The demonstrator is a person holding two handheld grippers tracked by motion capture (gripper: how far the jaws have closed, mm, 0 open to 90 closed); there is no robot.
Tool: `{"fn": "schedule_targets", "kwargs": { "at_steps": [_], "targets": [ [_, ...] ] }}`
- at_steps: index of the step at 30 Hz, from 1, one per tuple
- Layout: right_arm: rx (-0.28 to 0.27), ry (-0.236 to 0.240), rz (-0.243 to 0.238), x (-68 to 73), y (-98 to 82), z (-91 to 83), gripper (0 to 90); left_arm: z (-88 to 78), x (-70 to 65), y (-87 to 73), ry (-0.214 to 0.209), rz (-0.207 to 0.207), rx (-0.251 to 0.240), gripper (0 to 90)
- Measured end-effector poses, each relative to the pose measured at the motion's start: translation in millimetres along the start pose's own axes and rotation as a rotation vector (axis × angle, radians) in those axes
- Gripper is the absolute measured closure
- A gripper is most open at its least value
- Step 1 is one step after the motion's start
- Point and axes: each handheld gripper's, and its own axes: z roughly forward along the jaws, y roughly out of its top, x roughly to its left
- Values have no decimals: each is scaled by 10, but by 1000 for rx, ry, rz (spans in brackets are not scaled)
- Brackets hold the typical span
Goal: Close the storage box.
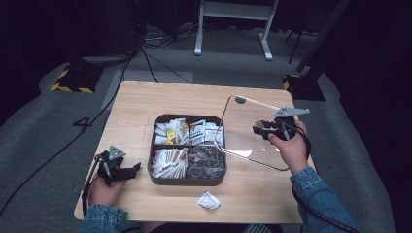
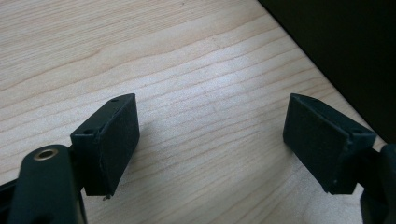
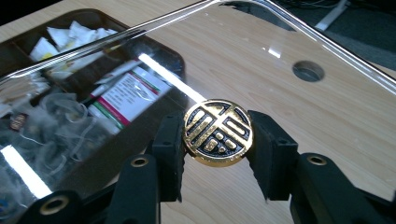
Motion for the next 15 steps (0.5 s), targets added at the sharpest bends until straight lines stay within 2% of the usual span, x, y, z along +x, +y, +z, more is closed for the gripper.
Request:
{"fn": "schedule_targets", "kwargs": {
  "at_steps": [8, 10, 11, 15],
  "targets": [
    [0, 67, -61, 284, 262, 185, 584, -3, -1, -3, -4, 1, 2, 186],
    [1, 75, -64, 312, 285, 205, 584, -3, 0, -3, -5, 1, 2, 186],
    [3, 95, -80, 403, 360, 274, 584, -3, -1, -3, -5, 1, 2, 186],
    [7, 127, -106, 560, 472, 374, 584, -3, 1, -3, -5, 0, 2, 186]
  ]
}}
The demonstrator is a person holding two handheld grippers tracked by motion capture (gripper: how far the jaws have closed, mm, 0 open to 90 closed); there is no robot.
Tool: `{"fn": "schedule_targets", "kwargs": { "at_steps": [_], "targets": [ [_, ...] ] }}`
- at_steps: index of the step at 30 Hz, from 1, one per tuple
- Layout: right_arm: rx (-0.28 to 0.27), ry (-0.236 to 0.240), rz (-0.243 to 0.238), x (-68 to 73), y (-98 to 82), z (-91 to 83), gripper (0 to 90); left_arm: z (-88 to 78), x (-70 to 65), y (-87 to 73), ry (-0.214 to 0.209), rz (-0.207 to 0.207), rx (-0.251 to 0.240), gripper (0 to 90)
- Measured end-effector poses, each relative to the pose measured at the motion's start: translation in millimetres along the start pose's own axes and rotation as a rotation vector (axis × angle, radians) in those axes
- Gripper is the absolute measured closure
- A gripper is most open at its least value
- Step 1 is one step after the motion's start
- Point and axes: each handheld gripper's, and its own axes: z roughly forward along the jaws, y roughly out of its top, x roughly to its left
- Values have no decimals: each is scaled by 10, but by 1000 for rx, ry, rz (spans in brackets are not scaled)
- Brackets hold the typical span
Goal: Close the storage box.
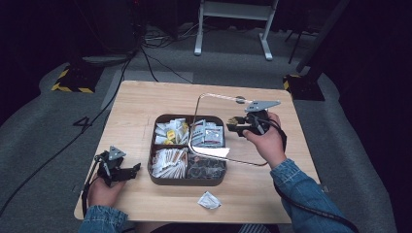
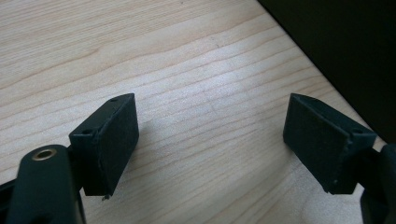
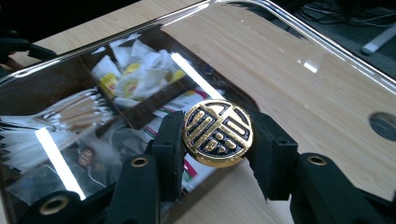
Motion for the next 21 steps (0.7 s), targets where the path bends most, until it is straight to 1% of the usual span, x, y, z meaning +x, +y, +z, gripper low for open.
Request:
{"fn": "schedule_targets", "kwargs": {
  "at_steps": [4, 8, 12, 13, 14, 18, 21],
  "targets": [
    [5, 24, -22, 121, 96, 101, 584, 6, 5, 5, 0, 1, -1, 186],
    [18, 33, -30, 215, 169, 205, 584, 9, 10, 11, 1, 0, 1, 186],
    [24, 47, -31, 277, 224, 298, 584, 10, 10, 11, 1, -1, 0, 187],
    [24, 47, -31, 277, 224, 298, 584, 10, 10, 11, 1, -1, 0, 187],
    [30, 55, -35, 303, 247, 351, 584, 10, 11, 11, 3, 0, 0, 187],
    [36, 65, -43, 345, 271, 441, 584, 9, 10, 11, 2, 0, 0, 187],
    [31, 84, -45, 376, 278, 524, 584, 9, 10, 11, 2, 0, 0, 187]
  ]
}}
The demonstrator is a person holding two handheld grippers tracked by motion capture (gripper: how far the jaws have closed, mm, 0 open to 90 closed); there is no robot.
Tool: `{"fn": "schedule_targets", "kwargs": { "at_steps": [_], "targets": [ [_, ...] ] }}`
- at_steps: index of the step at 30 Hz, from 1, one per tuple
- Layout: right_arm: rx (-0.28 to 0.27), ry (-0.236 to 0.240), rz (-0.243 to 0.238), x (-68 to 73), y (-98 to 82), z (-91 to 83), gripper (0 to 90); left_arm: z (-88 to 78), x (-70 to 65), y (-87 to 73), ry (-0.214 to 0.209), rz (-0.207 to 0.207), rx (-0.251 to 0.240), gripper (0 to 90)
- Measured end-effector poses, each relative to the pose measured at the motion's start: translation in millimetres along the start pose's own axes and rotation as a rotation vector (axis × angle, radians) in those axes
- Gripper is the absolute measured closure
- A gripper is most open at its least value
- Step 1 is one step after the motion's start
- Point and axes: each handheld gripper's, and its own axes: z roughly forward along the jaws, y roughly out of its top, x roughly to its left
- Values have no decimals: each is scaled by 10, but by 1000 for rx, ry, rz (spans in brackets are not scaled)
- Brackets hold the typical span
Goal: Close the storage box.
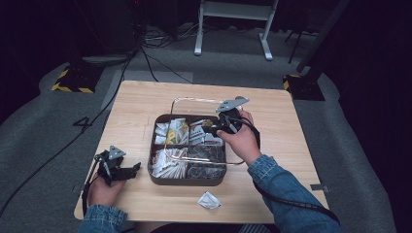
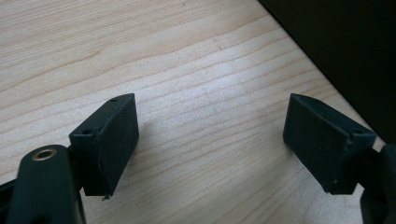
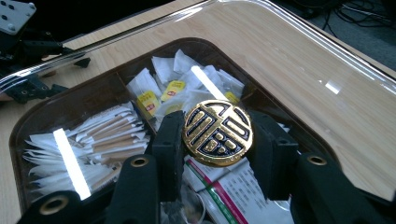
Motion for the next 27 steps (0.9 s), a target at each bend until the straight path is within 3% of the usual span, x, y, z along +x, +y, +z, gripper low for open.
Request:
{"fn": "schedule_targets", "kwargs": {
  "at_steps": [13, 27],
  "targets": [
    [25, 27, -11, 162, -20, 380, 583, -1, 0, 0, 0, 0, 0, 187],
    [40, 36, -9, 253, -127, 629, 584, -1, 0, -1, 0, 0, 0, 187]
  ]
}}
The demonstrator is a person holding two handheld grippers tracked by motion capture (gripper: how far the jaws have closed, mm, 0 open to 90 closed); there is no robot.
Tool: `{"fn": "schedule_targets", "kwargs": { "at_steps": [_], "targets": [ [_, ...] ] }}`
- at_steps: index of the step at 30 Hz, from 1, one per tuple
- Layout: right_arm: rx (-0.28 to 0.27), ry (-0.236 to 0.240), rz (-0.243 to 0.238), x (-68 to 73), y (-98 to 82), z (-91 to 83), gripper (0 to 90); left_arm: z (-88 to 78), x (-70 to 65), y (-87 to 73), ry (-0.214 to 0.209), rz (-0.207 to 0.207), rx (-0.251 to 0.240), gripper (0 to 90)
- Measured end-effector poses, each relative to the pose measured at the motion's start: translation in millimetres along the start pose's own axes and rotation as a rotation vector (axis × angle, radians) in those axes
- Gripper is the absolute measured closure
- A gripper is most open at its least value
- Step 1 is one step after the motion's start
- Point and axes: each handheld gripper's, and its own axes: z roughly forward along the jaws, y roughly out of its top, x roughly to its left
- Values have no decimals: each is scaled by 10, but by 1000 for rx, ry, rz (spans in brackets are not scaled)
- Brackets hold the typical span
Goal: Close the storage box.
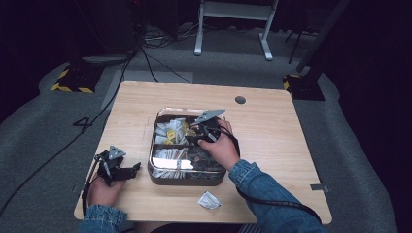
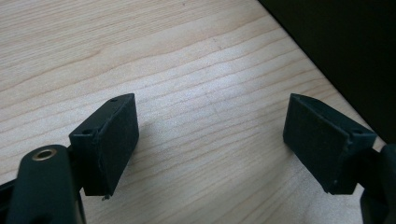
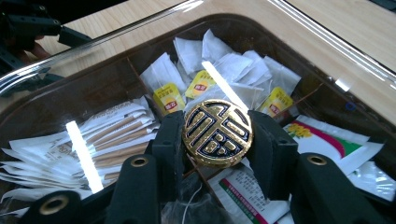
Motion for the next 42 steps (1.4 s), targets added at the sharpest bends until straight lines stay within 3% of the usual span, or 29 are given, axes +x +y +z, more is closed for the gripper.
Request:
{"fn": "schedule_targets", "kwargs": {
  "at_steps": [10, 19, 30, 42],
  "targets": [
    [17, 4, 10, 44, -113, 104, 583, 0, 0, 0, 0, 0, 0, 187],
    [0, 19, 18, 83, -153, 140, 582, 0, 0, 0, 0, 0, 0, 187],
    [8, -10, -19, 133, -190, 164, 579, 0, -1, 0, 0, -1, 0, 187],
    [-1, -9, -4, 134, -204, 157, 565, 0, 0, 0, 0, 0, 0, 187]
  ]
}}
